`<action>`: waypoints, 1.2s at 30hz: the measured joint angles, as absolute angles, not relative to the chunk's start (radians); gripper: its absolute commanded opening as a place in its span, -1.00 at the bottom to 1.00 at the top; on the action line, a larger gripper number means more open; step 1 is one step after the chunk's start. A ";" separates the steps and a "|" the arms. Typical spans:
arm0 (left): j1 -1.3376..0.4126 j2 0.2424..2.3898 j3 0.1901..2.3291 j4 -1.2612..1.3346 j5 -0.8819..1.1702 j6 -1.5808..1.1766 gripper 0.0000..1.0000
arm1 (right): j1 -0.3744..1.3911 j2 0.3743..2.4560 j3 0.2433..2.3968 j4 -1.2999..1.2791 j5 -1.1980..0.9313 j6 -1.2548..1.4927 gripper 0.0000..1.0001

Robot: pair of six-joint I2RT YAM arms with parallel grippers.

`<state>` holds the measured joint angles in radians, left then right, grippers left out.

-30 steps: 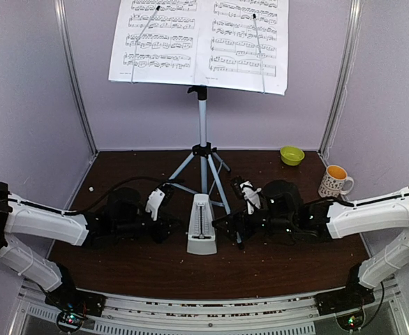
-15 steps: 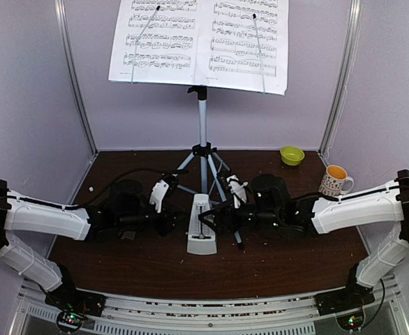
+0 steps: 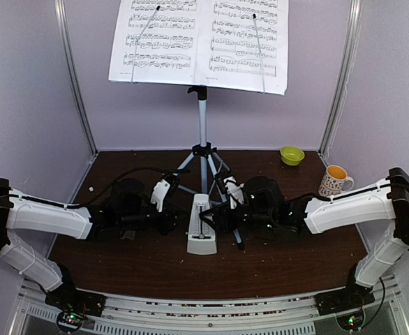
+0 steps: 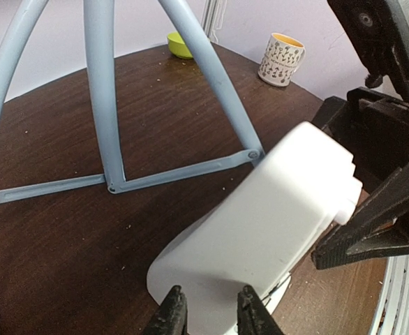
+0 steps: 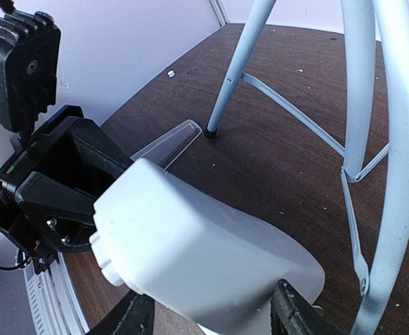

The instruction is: Set up the instrument practice props

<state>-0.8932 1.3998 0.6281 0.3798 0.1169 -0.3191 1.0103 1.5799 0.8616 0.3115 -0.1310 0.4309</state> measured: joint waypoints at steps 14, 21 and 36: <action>-0.892 1.400 0.628 0.380 0.117 -0.316 -0.47 | 1.015 1.582 0.862 0.311 -0.099 0.452 -0.14; -0.892 1.400 0.628 0.379 0.117 -0.316 -0.47 | 1.015 1.582 0.859 0.313 -0.099 0.451 -0.16; -0.892 1.402 0.628 0.379 0.117 -0.316 -0.47 | 1.017 1.561 0.830 0.330 -0.105 0.456 0.24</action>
